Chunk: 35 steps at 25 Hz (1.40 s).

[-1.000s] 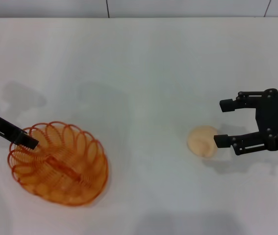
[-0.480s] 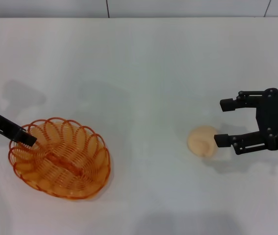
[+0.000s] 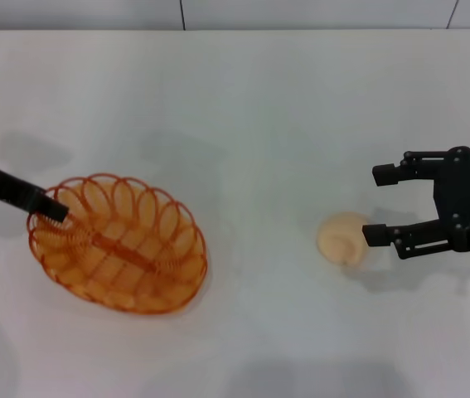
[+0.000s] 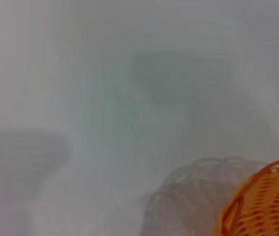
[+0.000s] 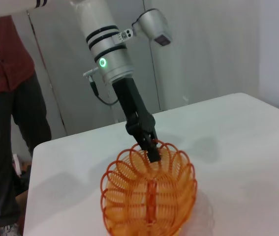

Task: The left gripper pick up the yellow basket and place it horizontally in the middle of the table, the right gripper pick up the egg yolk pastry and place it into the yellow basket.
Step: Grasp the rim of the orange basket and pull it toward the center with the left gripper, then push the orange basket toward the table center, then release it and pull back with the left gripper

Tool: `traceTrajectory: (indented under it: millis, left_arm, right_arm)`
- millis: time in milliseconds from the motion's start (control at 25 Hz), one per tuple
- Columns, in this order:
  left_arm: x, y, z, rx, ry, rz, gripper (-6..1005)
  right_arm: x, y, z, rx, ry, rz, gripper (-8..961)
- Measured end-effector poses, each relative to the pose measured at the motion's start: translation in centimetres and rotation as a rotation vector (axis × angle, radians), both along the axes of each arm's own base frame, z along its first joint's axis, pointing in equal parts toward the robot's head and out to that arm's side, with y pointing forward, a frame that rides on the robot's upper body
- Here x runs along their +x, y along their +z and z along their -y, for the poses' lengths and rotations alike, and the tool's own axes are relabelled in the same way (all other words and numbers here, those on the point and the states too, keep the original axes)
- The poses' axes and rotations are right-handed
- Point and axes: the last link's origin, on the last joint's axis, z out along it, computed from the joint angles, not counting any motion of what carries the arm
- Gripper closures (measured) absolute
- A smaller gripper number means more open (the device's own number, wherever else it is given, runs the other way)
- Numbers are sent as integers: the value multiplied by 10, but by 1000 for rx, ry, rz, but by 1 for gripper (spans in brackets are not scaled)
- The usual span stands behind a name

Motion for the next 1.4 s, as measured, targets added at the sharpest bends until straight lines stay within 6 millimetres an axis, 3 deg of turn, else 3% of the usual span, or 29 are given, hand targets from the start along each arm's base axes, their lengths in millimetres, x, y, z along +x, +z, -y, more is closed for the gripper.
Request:
traceTrajectory:
  millis: [440, 880, 1400]
  left_arm:
    - [28, -2, -17, 111, 140, 93, 911]
    - [27, -12, -28, 214, 256, 128, 905]
    - [34, -43, -39, 218, 273, 210, 883]
  right_arm:
    - [-3, 2, -2, 4, 8, -11, 110]
    - [-4, 3, -1, -2, 15, -12, 110]
    - [-8, 4, 0, -5, 30, -11, 111]
